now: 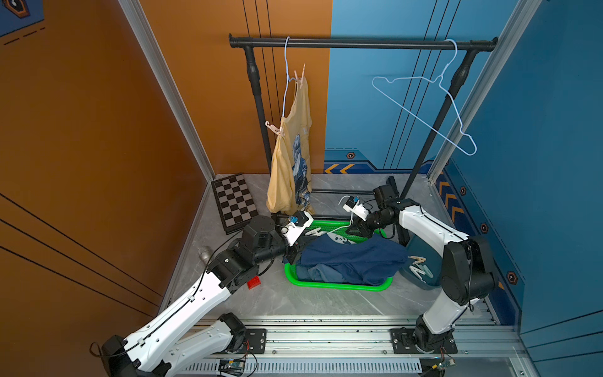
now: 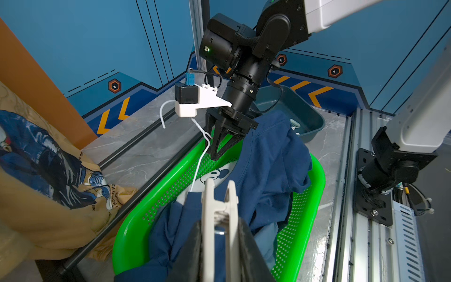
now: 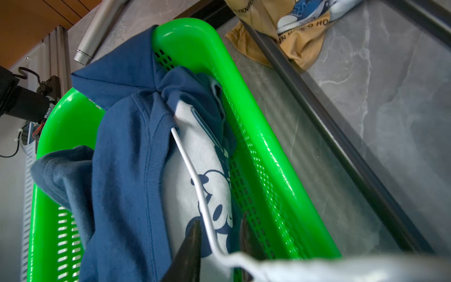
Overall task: Remove the clothespins securing t-shirts to the hanger
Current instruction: Place the hanger in the basket, then place the clothespin in the storage box.
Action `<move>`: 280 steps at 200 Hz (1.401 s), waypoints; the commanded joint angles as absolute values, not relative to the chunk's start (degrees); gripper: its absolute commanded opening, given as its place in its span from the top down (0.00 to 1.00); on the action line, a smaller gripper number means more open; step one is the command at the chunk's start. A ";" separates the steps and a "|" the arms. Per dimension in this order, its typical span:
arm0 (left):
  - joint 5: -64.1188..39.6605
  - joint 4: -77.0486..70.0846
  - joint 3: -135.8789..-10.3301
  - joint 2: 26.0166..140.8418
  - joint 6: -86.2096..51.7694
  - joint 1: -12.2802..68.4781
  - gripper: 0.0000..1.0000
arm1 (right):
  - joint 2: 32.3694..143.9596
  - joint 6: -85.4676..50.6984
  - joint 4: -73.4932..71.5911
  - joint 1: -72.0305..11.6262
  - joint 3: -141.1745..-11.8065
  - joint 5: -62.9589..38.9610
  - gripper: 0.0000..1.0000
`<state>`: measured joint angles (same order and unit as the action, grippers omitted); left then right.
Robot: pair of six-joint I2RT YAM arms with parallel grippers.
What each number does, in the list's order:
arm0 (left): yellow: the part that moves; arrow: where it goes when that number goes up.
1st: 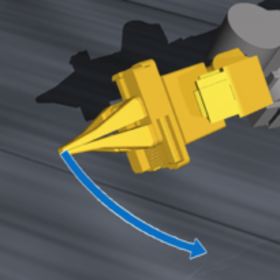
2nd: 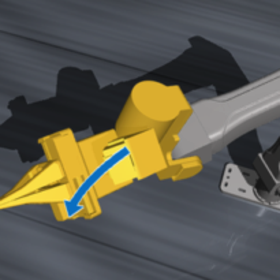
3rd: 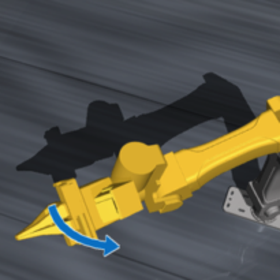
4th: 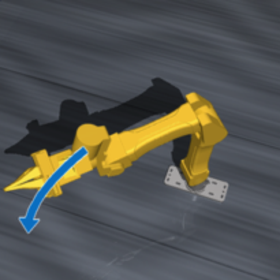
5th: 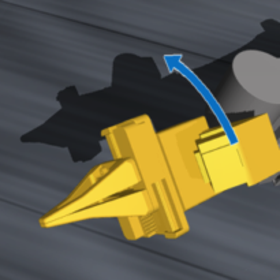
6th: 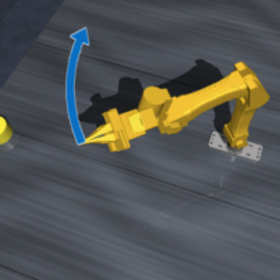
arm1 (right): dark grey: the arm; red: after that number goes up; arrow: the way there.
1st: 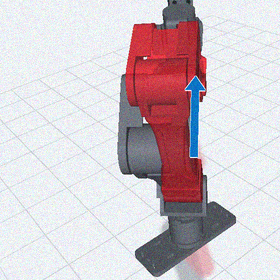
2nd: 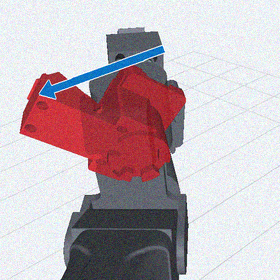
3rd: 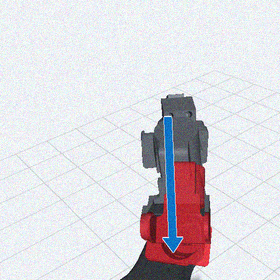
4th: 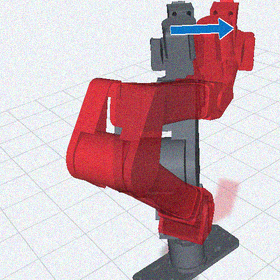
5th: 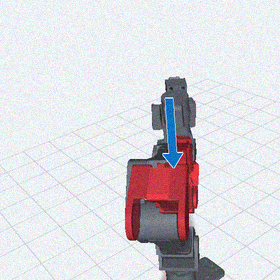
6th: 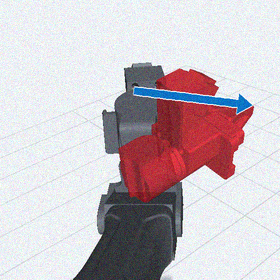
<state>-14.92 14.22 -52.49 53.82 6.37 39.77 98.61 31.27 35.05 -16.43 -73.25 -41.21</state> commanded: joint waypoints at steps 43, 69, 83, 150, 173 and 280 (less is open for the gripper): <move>-12.59 12.93 -52.60 54.86 1.57 41.78 0.81 | 95.34 30.52 36.25 -13.69 -74.27 -31.75 0.42; -12.23 12.92 -53.50 55.62 -0.71 42.45 0.80 | 93.08 30.12 36.05 -12.77 -73.94 -28.99 0.36; -12.50 12.99 -54.31 56.13 -3.05 42.67 0.79 | 90.66 31.26 36.10 -12.89 -73.22 -26.39 0.34; -15.25 12.99 -58.69 59.17 -16.26 42.09 0.70 | 64.66 41.60 22.36 -21.88 -58.92 -13.56 0.26; -16.47 12.94 -61.01 60.26 -19.38 41.70 0.68 | 55.82 44.99 11.67 -28.53 -52.46 -10.02 0.20; -19.79 12.95 -62.93 62.29 -25.66 39.64 0.71 | 62.10 51.86 9.58 -47.63 -61.06 -7.69 0.34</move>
